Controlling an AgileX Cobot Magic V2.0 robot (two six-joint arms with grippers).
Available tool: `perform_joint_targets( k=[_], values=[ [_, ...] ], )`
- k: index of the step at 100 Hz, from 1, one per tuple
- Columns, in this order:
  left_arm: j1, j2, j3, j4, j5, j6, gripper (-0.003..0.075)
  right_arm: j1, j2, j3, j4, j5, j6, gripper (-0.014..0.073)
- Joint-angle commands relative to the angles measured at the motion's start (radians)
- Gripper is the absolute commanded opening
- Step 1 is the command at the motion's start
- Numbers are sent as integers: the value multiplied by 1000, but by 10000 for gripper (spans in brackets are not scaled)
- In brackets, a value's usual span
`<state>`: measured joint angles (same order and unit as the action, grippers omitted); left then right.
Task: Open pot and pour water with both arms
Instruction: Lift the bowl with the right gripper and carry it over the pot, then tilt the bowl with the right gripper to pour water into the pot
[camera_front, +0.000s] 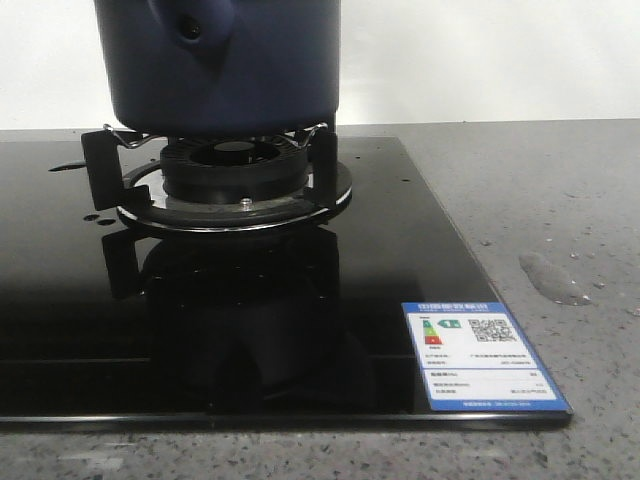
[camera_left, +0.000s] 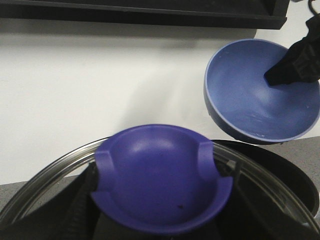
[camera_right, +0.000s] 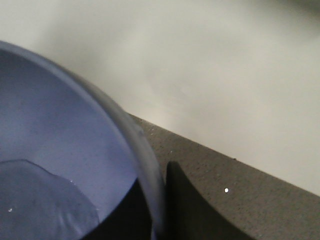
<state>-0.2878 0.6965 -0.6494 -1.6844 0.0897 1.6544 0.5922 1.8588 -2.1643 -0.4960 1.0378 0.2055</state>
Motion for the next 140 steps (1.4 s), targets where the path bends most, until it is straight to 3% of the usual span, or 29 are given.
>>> perform_joint_targets(
  k=[1, 32, 63, 99, 122, 140],
  values=[
    [-7, -8, -36, -15, 17, -5, 242, 23, -45, -34, -141, -95, -4, -60],
    [-7, -8, -36, -15, -3, -5, 242, 118, -23, -34, -400, -140, -4, -60],
    [-7, -8, -36, -15, -8, -5, 242, 164, 2, -34, -555, -132, -4, -60],
    [-7, -8, -36, -15, -8, -5, 242, 247, 19, -34, -917, -156, -4, -60],
    [-33, -8, -36, -15, -23, -5, 242, 287, 19, -34, -1072, -156, -4, -60],
    [-37, -8, -36, -11, -27, -5, 242, 304, 16, -34, -1118, -156, -4, -60]
  ],
)
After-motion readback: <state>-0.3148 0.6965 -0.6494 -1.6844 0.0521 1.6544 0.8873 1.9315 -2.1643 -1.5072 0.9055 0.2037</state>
